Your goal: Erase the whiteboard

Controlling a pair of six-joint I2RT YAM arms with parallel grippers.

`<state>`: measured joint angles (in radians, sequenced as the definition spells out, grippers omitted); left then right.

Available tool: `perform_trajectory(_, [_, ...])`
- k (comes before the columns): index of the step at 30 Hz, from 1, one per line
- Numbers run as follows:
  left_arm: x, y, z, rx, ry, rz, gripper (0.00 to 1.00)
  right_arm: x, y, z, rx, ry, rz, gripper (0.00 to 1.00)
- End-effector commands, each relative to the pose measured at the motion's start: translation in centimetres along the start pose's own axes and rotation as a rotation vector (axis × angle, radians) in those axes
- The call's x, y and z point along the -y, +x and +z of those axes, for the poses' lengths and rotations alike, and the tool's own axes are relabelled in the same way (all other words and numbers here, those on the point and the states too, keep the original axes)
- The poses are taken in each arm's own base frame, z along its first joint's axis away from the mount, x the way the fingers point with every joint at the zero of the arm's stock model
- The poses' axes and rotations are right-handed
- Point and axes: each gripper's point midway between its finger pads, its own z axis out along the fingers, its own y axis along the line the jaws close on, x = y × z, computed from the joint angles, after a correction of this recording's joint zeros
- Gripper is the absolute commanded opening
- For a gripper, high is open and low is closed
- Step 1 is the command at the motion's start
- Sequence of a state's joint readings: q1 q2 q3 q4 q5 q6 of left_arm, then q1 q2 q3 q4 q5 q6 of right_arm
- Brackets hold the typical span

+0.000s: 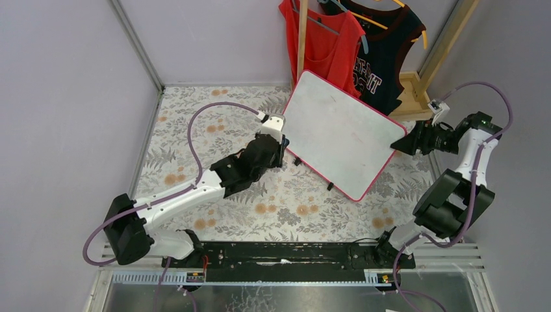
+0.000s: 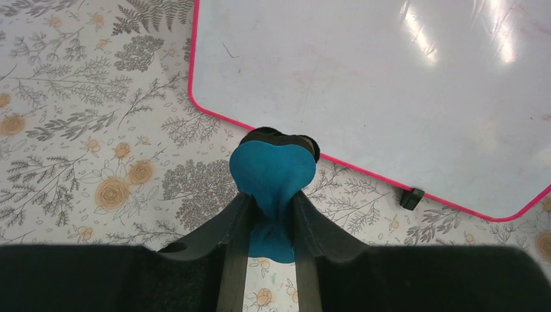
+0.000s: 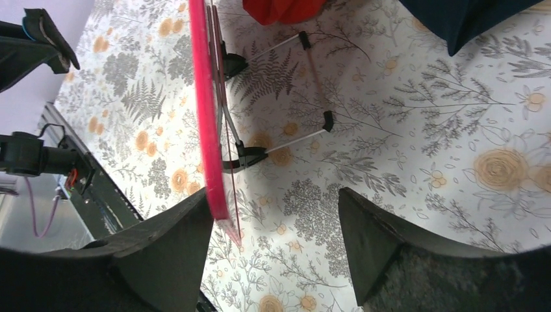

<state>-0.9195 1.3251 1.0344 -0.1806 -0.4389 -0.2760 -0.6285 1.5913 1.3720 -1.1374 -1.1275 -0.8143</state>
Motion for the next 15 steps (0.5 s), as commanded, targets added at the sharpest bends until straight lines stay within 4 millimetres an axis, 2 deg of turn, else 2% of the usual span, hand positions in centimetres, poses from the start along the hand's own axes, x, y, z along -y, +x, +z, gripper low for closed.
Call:
perform_trajectory(1, [-1.3, 0.0, 0.0, 0.018, -0.049, -0.043, 0.26, -1.7, -2.0, -1.5, 0.019, 0.082, -0.065, 0.76])
perform_trajectory(9, [-1.8, 1.2, 0.6, -0.006, -0.057, -0.064, 0.26, -4.5, -2.5, -3.2, 0.015, 0.145, -0.130, 0.77])
perform_trajectory(13, [-2.4, 1.7, 0.9, -0.006, -0.079, -0.077, 0.26, -3.9, -2.6, -4.3, 0.010, 0.278, -0.126, 0.77])
perform_trajectory(15, [-2.9, 2.1, 1.1, -0.008, -0.098, -0.086, 0.26, -2.8, -2.7, -5.2, 0.019, 0.389, -0.116, 0.77])
